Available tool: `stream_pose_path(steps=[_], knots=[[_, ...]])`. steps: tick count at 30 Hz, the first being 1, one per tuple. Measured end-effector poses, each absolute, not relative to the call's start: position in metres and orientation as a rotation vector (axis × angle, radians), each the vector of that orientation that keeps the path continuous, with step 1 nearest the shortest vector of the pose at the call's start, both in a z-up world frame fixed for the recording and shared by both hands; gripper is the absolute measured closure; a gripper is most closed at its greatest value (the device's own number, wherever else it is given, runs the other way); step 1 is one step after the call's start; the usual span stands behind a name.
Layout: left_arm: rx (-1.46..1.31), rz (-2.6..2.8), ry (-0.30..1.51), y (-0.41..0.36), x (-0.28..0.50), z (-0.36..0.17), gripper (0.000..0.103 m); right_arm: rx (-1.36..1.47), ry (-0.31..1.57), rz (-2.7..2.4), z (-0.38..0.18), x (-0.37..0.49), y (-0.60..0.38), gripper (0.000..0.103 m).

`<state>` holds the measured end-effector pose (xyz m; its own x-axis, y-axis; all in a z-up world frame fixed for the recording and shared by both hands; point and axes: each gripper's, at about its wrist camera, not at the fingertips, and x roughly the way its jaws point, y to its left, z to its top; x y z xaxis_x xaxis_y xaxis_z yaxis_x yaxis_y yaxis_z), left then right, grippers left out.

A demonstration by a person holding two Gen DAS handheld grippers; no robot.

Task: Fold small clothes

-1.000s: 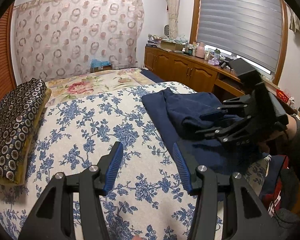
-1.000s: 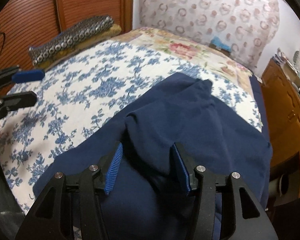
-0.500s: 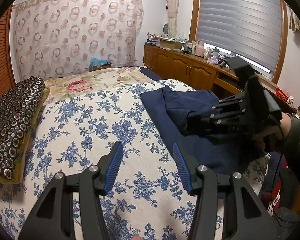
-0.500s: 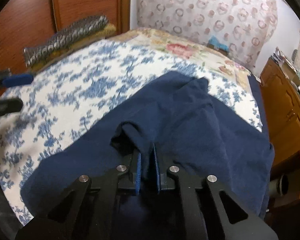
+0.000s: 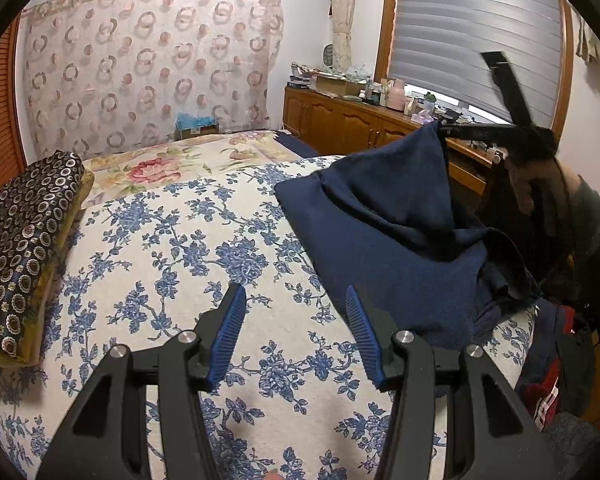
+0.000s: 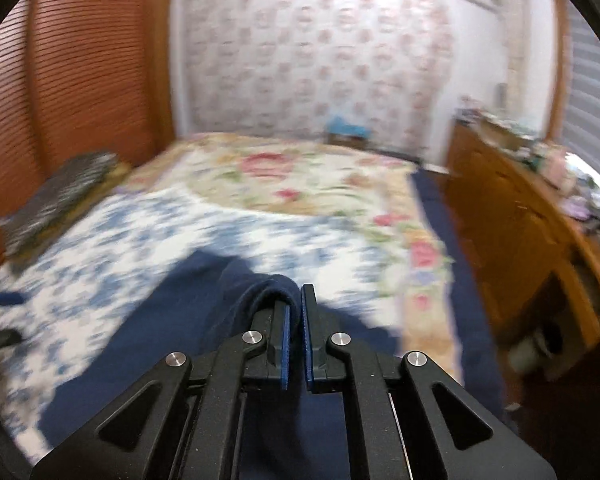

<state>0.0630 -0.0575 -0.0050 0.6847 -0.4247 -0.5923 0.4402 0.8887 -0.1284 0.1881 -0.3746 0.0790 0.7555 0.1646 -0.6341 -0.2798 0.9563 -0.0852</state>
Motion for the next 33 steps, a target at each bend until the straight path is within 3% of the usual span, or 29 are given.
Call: stream_pose_path(steps=[2, 3, 4, 6, 7, 11, 24, 26, 28, 33], knots=[[0.026, -0.487, 0.659, -0.059, 0.063, -0.006, 0.052, -0.156, 0.692, 0.104, 0.077, 0.207, -0.403, 0.099], [0.026, -0.49, 0.661, -0.059, 0.063, -0.006, 0.052, -0.147, 0.723, 0.058, 0.072, 0.218, -0.416, 0.091], [0.029, -0.493, 0.663, -0.06, 0.063, -0.006, 0.052, -0.153, 0.748, 0.025, 0.067, 0.223, -0.422, 0.075], [0.032, -0.495, 0.665, -0.061, 0.062, -0.007, 0.052, -0.174, 0.788, -0.035, 0.056, 0.23, -0.431, 0.058], [0.032, -0.497, 0.667, -0.062, 0.062, -0.007, 0.052, -0.189, 0.804, -0.042, 0.051, 0.23, -0.431, 0.055], [0.036, -0.506, 0.673, -0.065, 0.062, -0.009, 0.052, -0.239, 0.842, -0.05, 0.031, 0.222, -0.426, 0.055], [0.052, -0.534, 0.688, -0.079, 0.062, -0.012, 0.052, -0.027, 0.875, 0.126, 0.015, 0.211, -0.432, 0.055], [0.055, -0.542, 0.695, -0.082, 0.062, -0.013, 0.052, -0.021, 0.913, 0.145, 0.003, 0.222, -0.428, 0.062], [0.06, -0.551, 0.7, -0.085, 0.061, -0.015, 0.052, -0.012, 0.94, 0.178, -0.004, 0.228, -0.427, 0.09], [0.061, -0.57, 0.715, -0.091, 0.06, -0.019, 0.052, -0.056, 0.842, 0.167, 0.018, 0.224, -0.425, 0.097]])
